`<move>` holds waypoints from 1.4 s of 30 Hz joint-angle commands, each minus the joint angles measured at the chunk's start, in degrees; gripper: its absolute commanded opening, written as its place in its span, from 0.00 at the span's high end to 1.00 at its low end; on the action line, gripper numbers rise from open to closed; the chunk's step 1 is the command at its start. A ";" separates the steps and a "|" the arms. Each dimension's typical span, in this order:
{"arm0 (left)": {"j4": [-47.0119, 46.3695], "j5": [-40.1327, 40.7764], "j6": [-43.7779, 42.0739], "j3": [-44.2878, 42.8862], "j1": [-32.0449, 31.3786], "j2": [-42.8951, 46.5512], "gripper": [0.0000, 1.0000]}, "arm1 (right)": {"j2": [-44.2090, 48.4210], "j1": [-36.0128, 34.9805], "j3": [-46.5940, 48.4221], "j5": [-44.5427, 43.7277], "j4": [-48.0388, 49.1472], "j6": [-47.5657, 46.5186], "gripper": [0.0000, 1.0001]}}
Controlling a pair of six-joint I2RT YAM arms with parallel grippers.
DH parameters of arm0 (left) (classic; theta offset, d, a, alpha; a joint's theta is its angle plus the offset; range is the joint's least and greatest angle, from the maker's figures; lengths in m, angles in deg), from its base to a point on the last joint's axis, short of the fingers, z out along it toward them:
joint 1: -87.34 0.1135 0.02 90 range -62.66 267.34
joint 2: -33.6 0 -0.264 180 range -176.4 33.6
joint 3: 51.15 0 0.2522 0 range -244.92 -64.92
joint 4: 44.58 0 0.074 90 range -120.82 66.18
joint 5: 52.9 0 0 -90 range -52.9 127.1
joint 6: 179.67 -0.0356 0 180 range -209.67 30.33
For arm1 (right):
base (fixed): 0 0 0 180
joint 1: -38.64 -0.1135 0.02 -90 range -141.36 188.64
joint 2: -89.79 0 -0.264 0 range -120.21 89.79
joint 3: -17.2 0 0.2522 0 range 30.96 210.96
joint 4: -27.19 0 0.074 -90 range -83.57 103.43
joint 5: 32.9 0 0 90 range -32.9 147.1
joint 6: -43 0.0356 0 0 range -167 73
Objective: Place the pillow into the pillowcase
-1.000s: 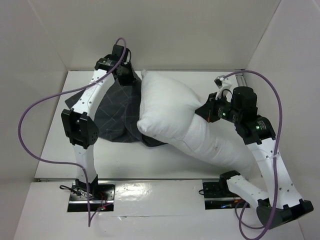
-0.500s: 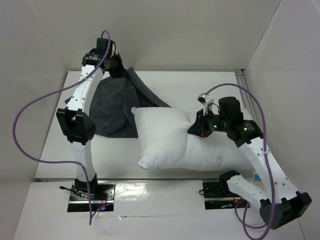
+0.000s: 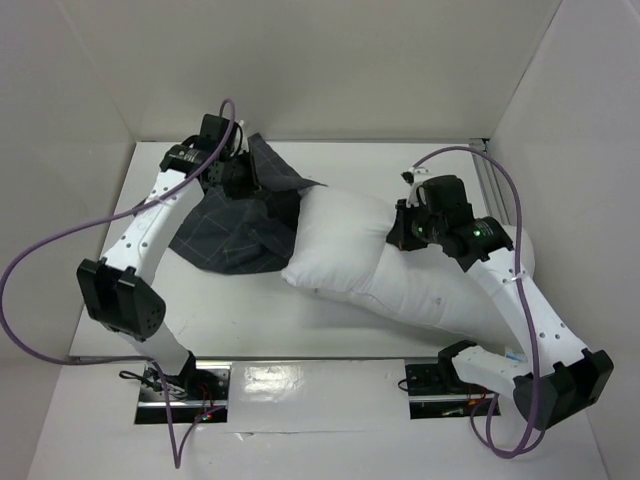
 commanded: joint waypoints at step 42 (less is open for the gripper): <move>3.35 -15.77 -4.48 9.61 -12.43 18.23 1.00 | -14.56 -15.29 5.89 -46.96 14.50 21.29 1.00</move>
